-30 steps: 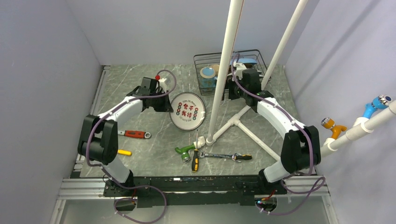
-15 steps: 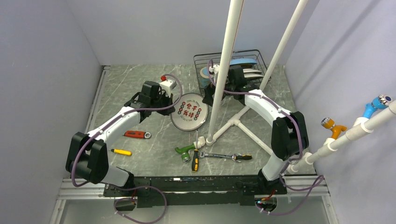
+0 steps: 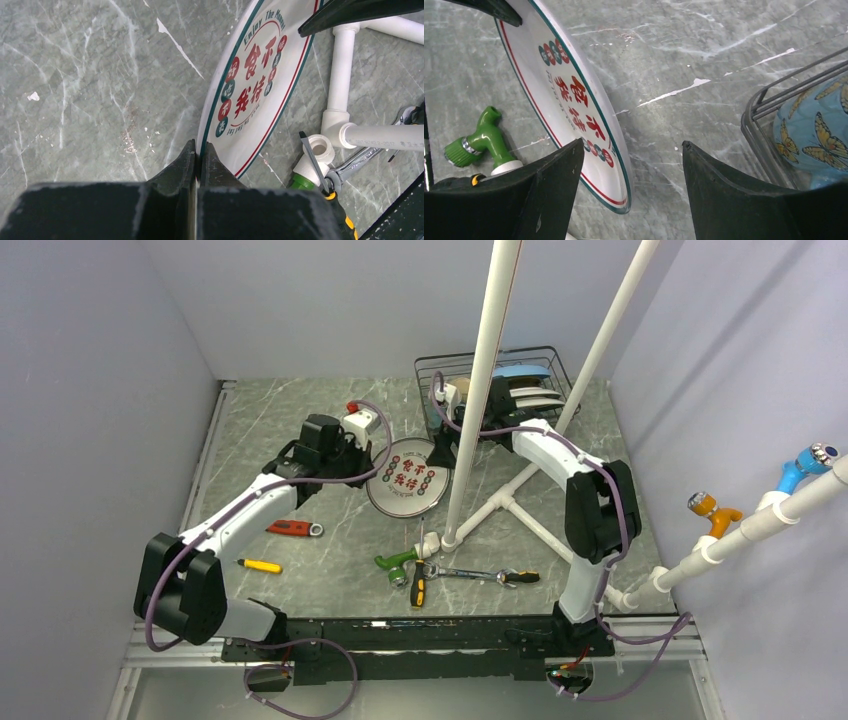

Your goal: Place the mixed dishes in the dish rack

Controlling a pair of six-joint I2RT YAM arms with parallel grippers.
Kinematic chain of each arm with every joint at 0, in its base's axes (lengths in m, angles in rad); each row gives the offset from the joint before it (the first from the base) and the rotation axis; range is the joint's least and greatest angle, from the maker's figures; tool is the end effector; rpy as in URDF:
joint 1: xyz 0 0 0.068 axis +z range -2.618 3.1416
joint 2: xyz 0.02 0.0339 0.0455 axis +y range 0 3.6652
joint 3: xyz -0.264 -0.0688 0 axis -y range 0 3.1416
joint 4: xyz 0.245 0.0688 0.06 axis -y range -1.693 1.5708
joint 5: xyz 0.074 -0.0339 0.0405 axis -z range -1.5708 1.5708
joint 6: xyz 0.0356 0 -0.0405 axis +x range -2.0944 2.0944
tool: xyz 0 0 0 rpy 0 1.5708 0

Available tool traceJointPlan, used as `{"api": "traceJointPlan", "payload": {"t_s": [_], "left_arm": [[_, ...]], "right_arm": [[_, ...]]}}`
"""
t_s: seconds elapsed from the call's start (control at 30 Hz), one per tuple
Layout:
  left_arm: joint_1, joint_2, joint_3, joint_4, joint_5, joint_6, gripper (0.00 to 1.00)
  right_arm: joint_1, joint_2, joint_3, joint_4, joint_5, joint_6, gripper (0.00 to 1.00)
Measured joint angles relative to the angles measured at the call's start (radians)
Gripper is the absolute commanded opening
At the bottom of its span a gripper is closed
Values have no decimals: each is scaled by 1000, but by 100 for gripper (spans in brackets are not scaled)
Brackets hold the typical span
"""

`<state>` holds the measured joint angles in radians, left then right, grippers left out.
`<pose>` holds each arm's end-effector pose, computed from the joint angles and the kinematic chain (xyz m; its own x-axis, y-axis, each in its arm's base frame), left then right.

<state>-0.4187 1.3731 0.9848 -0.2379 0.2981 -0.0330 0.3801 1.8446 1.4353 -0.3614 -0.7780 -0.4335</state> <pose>0.2745 -0.1336 0.2718 -0.5552 0.2125 -0.8041 0.5881 0.7840 -0.1988 0.3727 0.1758 0.2560 -0.2797 -0.4339 -0.8564 -0.9359 0.3222 0.1424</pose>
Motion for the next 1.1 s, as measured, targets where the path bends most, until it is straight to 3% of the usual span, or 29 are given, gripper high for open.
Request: {"api": "traceJointPlan", "payload": {"t_s": [0.1,0.43,0.6,0.67,0.73,0.8,0.97,1.1], "left_arm": [[-10,-4,0,5,4,22,0],[-61,-10,-2,5,9,78,0],[-66,-10,-2,0,-1,95,0],[-66,-10,-2,-1,-12,98,0],[-65,-11,-2,-5,-32,100,1],[-60,-15,-2,-15,-39,98,8],[-68,-39,-2,-24,-94,88,44],[-68,-99,-2,-26,-133,64,54]], "right_arm": [[0,5,4,-13,-39,-23,70],[0,23,8,-68,-147,-90,47],[4,41,16,-111,-167,-121,18],[7,41,16,-111,-166,-119,0],[9,41,13,-109,-177,-139,0],[13,40,2,-97,-184,-162,0],[18,20,-30,-50,-165,-138,0],[5,-12,-32,-50,-45,-139,0]]}}
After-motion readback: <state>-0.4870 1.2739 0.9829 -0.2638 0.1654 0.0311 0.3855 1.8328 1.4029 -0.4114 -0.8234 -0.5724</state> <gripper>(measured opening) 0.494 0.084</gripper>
